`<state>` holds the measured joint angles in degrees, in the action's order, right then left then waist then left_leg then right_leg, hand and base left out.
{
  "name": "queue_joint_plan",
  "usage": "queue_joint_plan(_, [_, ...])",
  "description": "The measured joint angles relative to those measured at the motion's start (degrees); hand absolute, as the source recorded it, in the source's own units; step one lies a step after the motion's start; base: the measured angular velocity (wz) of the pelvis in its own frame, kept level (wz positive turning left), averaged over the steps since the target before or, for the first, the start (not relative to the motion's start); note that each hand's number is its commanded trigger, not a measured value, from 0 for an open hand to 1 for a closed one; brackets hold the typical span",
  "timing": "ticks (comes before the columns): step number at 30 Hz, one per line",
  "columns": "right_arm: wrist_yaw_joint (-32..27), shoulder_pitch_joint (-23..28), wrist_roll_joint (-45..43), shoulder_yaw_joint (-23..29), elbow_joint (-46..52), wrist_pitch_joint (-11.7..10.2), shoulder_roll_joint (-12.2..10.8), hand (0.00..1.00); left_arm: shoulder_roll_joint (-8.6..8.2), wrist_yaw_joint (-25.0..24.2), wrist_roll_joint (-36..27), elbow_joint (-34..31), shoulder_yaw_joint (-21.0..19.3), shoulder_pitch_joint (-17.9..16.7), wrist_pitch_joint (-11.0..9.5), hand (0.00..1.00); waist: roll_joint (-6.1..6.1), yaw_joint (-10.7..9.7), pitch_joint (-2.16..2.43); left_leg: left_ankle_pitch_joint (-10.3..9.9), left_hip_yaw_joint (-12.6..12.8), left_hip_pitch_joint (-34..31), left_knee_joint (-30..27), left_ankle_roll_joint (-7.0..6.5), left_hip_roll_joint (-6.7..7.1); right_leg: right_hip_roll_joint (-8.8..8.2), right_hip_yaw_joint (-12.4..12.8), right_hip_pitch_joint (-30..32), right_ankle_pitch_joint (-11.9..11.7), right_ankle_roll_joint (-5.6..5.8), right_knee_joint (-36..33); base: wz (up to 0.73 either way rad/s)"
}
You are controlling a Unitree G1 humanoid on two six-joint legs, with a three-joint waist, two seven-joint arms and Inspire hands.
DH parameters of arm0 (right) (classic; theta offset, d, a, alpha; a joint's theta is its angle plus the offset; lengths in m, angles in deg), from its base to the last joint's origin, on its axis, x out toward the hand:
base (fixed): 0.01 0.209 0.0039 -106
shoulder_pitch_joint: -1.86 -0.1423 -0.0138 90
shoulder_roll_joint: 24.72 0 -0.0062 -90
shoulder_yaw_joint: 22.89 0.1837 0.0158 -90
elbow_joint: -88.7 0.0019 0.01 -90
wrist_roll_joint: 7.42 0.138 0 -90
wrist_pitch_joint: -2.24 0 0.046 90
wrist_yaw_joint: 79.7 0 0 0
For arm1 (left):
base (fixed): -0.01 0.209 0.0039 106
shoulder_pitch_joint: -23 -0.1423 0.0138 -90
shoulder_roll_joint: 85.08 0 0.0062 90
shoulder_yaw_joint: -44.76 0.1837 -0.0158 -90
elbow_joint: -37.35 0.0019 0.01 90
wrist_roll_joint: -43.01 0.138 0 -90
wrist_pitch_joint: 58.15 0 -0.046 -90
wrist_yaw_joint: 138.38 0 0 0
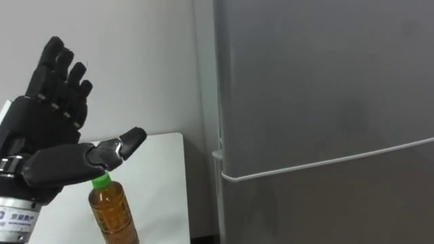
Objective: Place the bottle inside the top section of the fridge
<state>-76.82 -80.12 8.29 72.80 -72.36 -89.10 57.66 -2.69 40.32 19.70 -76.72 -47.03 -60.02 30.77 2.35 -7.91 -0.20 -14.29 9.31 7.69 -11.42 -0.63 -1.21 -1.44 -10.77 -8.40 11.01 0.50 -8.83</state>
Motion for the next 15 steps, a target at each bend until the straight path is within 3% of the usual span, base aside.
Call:
queue_joint_plan(8, [0.38, -0.88, -0.22, 0.07, -0.43, 0.21, -0.03, 0.0, -0.99, -5.29, -4.41, -1.0, 3.81, 0.02, 1.77, 0.0, 0.04, -1.81, -0.03, 0.0, 0.8, -0.09, -0.33, 0.0, -0.12, 0.06, 0.75, 0.48, -0.13, -0.08, 0.01, -0.04])
queue_joint_plan(15, [0.26, -1.81, -0.14, 0.07, -0.44, 0.25, 0.14, 0.0, -0.97, -10.75, -8.58, -0.95, 8.85, 0.01, 5.36, 0.0, 0.91, -3.56, -0.2, 0.01, 0.87, -0.14, -0.27, 0.01, -0.13, 0.18, 1.05, 0.63, -0.11, -0.08, 0.14, -0.01])
